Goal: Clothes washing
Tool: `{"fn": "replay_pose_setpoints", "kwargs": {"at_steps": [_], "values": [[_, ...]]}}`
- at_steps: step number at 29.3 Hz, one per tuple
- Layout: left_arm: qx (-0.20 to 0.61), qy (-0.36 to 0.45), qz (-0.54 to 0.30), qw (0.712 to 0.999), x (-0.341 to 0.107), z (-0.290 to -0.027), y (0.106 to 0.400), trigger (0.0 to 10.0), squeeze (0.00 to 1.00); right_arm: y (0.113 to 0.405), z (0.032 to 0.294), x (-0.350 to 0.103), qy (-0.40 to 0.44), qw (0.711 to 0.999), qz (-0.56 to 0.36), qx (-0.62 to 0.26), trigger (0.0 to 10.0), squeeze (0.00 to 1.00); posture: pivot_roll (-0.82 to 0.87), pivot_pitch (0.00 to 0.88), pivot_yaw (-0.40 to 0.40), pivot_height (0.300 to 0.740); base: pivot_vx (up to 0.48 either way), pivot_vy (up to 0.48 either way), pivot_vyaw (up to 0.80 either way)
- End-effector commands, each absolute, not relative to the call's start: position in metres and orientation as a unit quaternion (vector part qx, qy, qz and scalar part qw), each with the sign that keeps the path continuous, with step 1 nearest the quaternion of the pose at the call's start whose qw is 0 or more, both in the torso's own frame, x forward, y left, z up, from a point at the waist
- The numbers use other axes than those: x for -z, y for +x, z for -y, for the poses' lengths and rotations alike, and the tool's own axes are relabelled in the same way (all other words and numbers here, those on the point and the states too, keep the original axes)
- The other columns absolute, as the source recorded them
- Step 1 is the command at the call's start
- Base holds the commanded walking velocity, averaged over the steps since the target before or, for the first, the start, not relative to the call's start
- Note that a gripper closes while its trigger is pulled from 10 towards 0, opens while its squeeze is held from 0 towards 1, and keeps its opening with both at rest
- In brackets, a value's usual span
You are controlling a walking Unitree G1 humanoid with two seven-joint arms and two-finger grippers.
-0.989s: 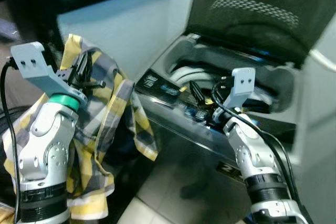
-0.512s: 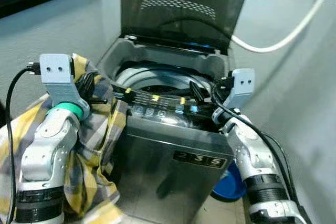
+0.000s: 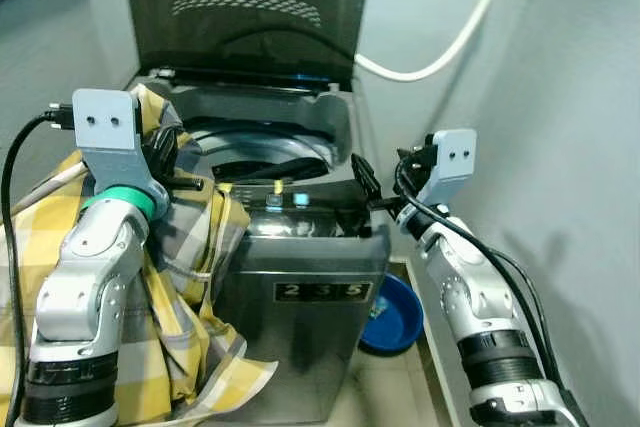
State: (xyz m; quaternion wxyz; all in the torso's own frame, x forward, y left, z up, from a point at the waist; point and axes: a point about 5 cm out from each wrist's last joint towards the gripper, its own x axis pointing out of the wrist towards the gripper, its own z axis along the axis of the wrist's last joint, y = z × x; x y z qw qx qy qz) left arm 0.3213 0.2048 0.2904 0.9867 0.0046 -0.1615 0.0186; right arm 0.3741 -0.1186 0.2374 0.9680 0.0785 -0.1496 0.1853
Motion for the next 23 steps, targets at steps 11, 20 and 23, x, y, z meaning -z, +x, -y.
{"fn": "replay_pose_setpoints", "kwargs": {"at_steps": [11, 20, 23], "values": [[-0.017, 0.003, 0.209, 0.978, -0.3091, -0.2028, 0.3141, 10.0, 0.00, 0.3713, 0.1149, -0.2420, 0.075, 0.964, 0.161, -0.197, 10.0, 0.00, 0.03, 0.049, -0.002, 0.740, 0.000, 0.000, -0.32], [-0.017, 0.013, 0.214, 0.977, -0.3082, -0.2013, 0.3125, 10.0, 0.00, 0.3708, 0.1116, -0.2414, 0.072, 0.963, 0.160, -0.204, 10.0, 0.00, 0.03, 0.051, -0.007, 0.740, 0.000, 0.000, 0.00], [-0.017, 0.011, 0.229, 0.973, -0.3105, -0.2010, 0.3097, 10.0, 0.00, 0.3706, 0.1103, -0.2417, 0.069, 0.963, 0.161, -0.206, 10.0, 0.00, 0.03, 0.052, -0.009, 0.740, 0.000, 0.000, 0.00]]}}
